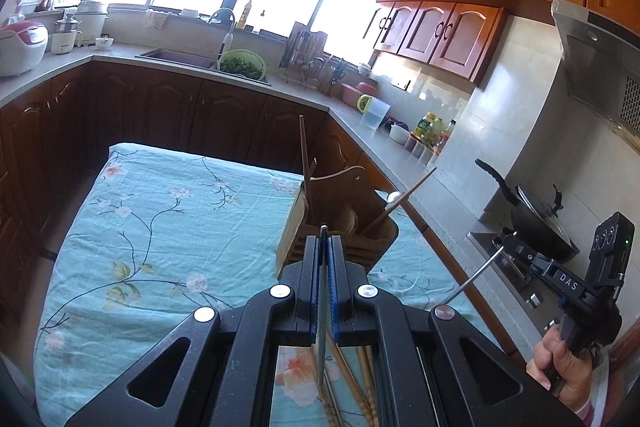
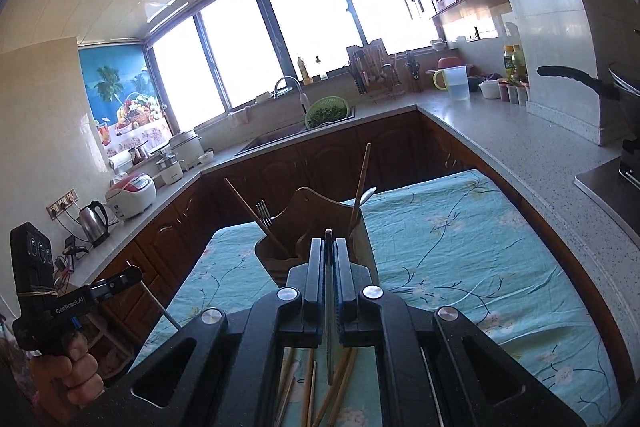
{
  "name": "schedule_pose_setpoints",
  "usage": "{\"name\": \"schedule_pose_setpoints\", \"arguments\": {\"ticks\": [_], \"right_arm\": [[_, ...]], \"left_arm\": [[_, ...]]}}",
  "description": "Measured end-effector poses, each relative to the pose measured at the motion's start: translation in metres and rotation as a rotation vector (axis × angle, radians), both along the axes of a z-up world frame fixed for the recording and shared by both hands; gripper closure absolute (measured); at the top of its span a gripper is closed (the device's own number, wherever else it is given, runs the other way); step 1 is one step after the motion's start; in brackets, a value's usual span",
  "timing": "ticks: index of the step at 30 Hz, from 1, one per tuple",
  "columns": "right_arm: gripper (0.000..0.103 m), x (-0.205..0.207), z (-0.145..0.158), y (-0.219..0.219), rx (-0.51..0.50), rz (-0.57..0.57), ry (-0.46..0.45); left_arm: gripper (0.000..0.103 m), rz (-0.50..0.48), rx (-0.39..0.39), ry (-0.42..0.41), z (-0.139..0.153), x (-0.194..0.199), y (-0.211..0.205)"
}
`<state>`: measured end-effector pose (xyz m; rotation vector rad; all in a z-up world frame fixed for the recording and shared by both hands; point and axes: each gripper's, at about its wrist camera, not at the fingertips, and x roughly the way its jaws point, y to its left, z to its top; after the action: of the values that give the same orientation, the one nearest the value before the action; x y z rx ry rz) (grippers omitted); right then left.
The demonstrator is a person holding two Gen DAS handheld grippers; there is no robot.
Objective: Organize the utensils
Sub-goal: 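Lift the chopstick toward the holder with the right tool while the left tool carries its chopstick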
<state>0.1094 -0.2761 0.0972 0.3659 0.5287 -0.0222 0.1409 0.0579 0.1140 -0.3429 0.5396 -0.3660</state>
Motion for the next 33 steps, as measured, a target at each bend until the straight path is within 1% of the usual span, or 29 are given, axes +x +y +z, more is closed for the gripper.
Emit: {"name": "schedule_pose_setpoints", "arguments": {"ticks": [5, 10, 14, 16, 19, 21, 24, 26, 31, 33], "right_arm": [[0.099, 0.005, 0.006, -0.003, 0.001, -0.003, -0.024], [0.099, 0.019, 0.026, -0.012, -0.002, -0.017, -0.076], [0.099, 0.037, 0.047, -0.018, -0.020, -0.032, -0.133], [0.099, 0.049, 0.056, -0.022, -0.025, -0.036, -0.153], [0.099, 0.067, 0.063, -0.026, -0.030, -0.047, -0.172], [0.099, 0.078, 0.063, -0.029, -0.036, -0.059, -0.180], [0.099, 0.093, 0.053, -0.033, -0.037, -0.073, -0.179], [0.099, 0.100, 0.042, -0.034, -0.034, -0.082, -0.172], [0.099, 0.113, 0.009, -0.033, -0.025, -0.086, -0.131], [0.099, 0.116, -0.005, -0.031, -0.026, -0.089, -0.107]], "left_arm": [[0.101, 0.017, -0.013, -0.032, 0.008, 0.008, 0.001], [0.101, 0.034, -0.030, -0.090, 0.025, 0.023, 0.000], [0.101, 0.061, -0.048, -0.160, 0.043, 0.042, -0.001], [0.101, 0.072, -0.064, -0.177, 0.050, 0.054, -0.003], [0.101, 0.091, -0.070, -0.210, 0.054, 0.072, -0.010], [0.101, 0.106, -0.063, -0.219, 0.050, 0.085, -0.015], [0.101, 0.136, -0.052, -0.227, 0.034, 0.104, -0.026], [0.101, 0.150, -0.057, -0.219, 0.019, 0.116, -0.033], [0.101, 0.170, -0.019, -0.179, -0.018, 0.140, -0.054], [0.101, 0.170, -0.019, -0.157, -0.033, 0.146, -0.061]]}}
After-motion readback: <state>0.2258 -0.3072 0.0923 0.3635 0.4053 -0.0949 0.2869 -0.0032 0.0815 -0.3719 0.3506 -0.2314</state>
